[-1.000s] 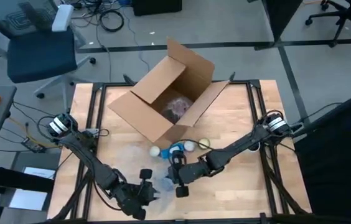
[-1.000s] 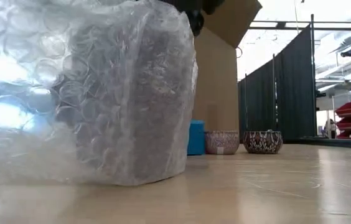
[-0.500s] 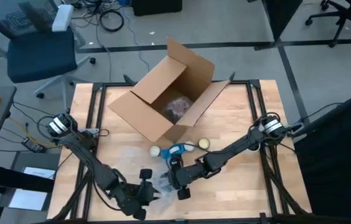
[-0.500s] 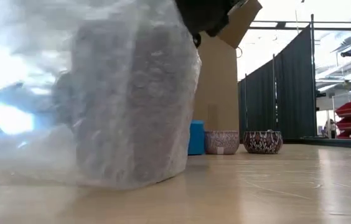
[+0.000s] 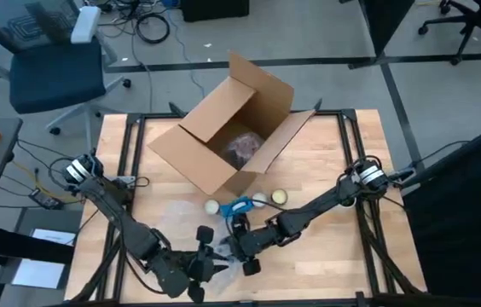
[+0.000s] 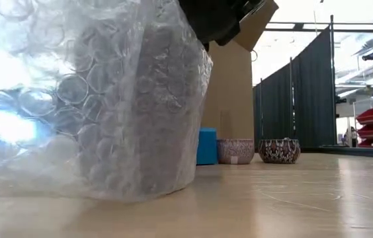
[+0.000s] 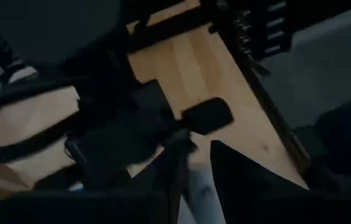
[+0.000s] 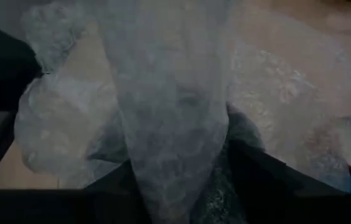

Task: Wrap mug
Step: Wrap the purple mug with the bubble wrap

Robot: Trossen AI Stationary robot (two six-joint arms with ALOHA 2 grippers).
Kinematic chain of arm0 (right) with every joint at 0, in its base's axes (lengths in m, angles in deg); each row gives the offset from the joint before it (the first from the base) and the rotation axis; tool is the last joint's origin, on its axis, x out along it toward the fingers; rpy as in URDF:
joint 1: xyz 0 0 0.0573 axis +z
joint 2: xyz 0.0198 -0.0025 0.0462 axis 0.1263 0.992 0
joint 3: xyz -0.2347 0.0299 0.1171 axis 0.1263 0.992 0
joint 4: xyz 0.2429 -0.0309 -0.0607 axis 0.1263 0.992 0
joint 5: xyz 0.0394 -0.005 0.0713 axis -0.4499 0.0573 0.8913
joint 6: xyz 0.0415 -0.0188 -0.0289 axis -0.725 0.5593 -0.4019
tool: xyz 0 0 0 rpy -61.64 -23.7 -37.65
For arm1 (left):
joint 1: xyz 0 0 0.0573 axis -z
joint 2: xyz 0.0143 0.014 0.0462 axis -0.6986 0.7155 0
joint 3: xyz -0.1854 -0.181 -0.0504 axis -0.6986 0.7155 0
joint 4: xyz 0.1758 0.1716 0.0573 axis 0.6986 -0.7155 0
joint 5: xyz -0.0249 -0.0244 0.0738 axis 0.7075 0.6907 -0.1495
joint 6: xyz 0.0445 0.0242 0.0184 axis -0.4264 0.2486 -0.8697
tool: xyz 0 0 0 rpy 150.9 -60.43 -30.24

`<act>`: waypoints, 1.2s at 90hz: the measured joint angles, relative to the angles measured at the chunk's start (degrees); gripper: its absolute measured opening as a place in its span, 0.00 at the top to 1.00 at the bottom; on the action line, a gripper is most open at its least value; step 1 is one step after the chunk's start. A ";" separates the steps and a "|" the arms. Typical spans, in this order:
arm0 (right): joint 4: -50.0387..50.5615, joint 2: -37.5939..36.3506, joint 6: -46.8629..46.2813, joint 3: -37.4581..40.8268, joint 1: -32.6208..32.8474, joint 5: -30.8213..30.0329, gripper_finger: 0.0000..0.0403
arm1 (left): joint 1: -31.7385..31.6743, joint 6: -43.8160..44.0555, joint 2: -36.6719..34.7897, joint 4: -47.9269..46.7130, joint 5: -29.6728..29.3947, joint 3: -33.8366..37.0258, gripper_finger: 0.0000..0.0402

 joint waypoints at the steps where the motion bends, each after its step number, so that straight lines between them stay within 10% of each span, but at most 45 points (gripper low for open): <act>1: -0.04 0.00 -0.01 0.00 0.00 0.00 0.61 | -0.14 0.14 0.17 -0.25 0.03 0.01 0.83; 84: 3.92 -12.36 -0.78 0.18 1.40 0.49 0.61 | -5.37 10.82 11.19 -7.79 2.08 0.04 0.83; 108: 6.10 -7.75 -7.21 0.20 0.33 6.82 0.81 | -5.36 10.29 11.16 -9.23 2.05 -1.22 0.83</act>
